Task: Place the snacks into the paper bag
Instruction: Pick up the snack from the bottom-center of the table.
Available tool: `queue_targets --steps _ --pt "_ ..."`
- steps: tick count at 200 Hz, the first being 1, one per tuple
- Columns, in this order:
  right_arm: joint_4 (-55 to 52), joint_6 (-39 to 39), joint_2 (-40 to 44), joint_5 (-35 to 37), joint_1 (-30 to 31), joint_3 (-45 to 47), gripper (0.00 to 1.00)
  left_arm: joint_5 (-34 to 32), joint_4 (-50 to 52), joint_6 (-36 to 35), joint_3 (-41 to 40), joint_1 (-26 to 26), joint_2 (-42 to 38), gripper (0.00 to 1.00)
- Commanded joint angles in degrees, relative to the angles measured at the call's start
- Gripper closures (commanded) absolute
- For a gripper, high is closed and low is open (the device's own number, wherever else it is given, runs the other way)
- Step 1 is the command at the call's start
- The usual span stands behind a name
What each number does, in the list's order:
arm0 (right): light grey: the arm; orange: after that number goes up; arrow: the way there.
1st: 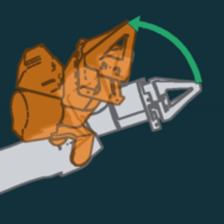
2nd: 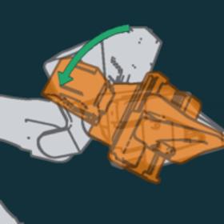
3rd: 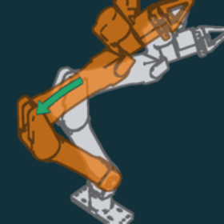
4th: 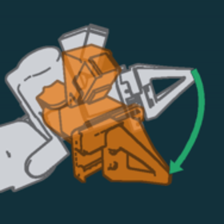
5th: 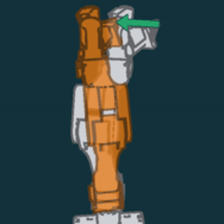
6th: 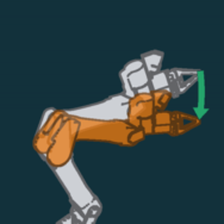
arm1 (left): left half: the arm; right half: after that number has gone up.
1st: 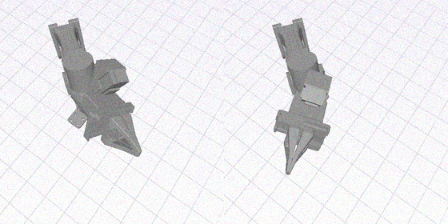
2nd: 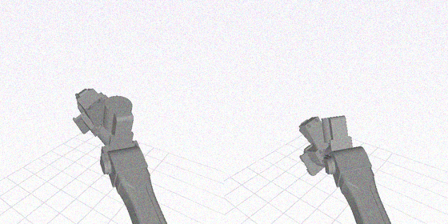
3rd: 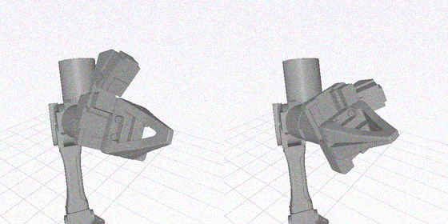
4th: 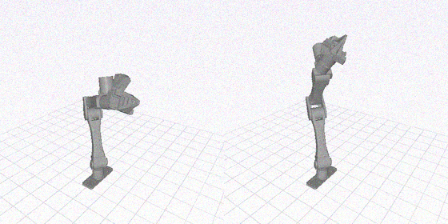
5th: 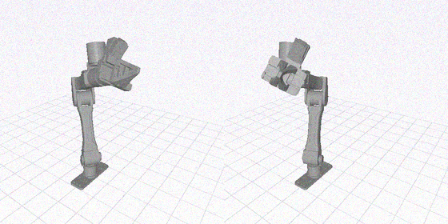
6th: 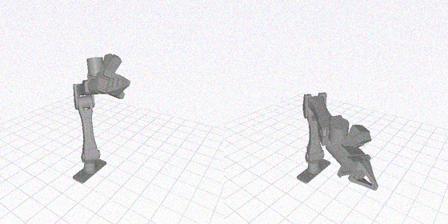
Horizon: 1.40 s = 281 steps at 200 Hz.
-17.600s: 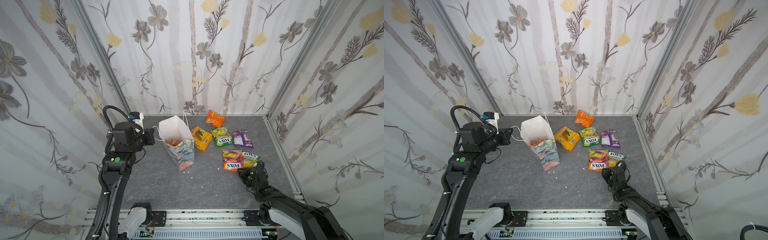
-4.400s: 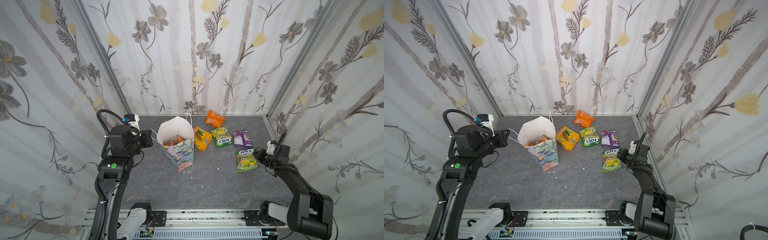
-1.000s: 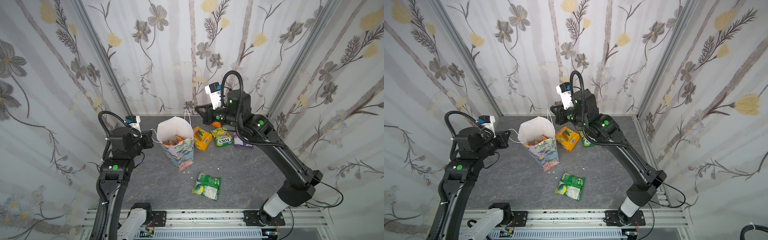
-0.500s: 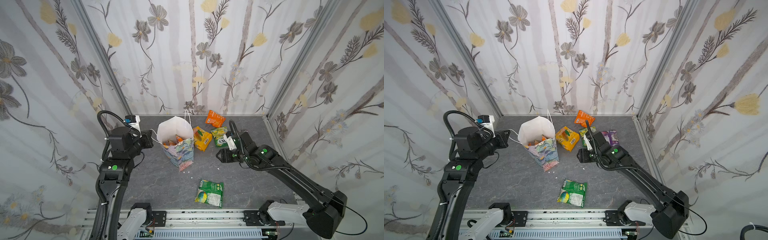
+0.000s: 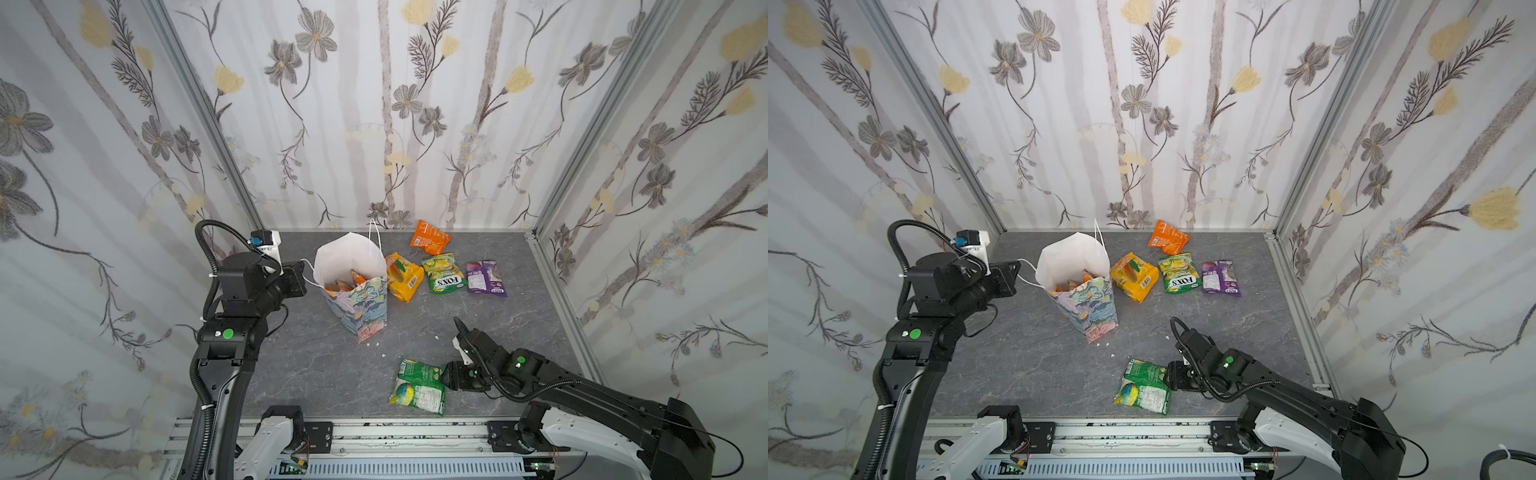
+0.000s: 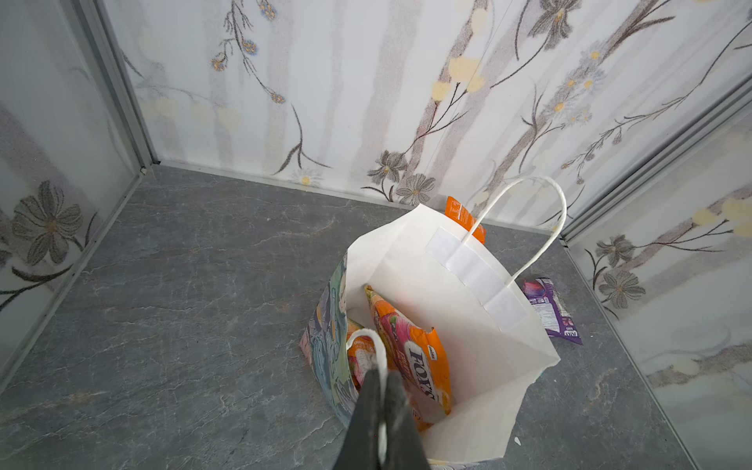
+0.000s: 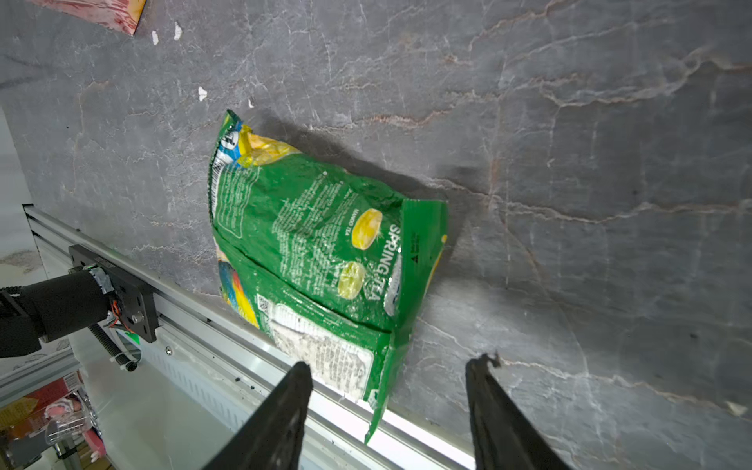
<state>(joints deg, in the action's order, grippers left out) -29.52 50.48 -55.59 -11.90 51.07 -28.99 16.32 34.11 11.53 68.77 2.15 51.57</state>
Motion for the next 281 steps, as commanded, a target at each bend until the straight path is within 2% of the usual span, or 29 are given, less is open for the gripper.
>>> queue_targets --steps 1,119,174,236,281 --pt "5.08 1.38 0.13 0.4 0.35 0.86 0.41 0.29 -0.89 -0.63 0.5 -0.04 -0.04 1.0" --pt "7.76 0.9 -2.06 0.94 0.38 5.37 0.52 0.18 -1.08 -0.65 0.07 0.0 -0.41 1.0" --pt "16.8 4.03 -1.87 0.47 0.35 8.73 0.65 0.21 -1.06 -0.61 -0.03 -0.04 -0.48 1.0" --pt "20.09 5.82 -2.88 2.31 -0.04 9.55 1.0 0.21 -1.46 -0.46 -0.74 -0.04 -0.73 1.0" --pt "21.41 5.95 -0.48 2.52 -2.2 6.58 1.0 0.03 -1.41 -0.55 -0.75 -0.04 -1.07 1.0"
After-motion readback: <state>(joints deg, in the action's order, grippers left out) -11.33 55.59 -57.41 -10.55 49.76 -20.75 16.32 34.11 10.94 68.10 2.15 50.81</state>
